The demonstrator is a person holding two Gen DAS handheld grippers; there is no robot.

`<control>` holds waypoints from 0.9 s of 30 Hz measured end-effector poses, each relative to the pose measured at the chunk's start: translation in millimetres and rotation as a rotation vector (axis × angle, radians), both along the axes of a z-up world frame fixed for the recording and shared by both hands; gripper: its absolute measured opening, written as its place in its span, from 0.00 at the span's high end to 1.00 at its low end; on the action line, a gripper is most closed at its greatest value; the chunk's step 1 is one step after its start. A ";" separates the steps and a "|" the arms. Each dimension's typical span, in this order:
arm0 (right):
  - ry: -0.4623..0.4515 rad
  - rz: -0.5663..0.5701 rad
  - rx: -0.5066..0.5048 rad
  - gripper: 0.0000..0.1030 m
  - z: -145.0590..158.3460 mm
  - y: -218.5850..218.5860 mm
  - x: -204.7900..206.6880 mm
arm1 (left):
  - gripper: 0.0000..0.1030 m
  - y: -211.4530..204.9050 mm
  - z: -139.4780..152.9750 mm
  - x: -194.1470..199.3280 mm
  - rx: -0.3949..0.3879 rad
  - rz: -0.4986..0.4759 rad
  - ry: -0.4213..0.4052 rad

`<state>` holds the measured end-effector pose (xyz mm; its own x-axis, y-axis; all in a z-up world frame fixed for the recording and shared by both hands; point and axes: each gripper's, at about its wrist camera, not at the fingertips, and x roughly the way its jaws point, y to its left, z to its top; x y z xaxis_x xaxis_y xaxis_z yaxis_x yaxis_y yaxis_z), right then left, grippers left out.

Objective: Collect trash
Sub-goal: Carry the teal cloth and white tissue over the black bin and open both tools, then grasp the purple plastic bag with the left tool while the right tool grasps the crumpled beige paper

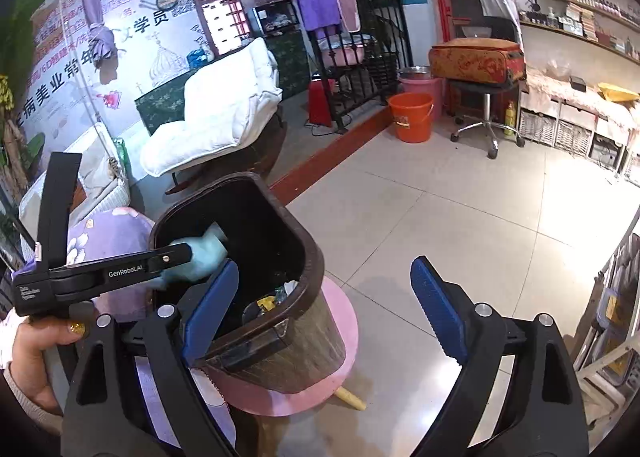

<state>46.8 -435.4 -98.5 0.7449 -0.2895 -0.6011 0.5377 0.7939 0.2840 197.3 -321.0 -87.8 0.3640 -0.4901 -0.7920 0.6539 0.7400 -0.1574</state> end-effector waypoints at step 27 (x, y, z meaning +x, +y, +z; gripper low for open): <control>0.013 0.266 0.054 0.13 10.6 67.6 54.7 | 0.16 127.2 44.4 -37.6 -0.083 0.209 -0.111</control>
<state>101.5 -367.9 -87.9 0.7823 -0.0513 -0.6208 0.3159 0.8916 0.3244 159.8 -193.7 -43.3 0.5466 -0.4565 -0.7020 0.5045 0.8486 -0.1590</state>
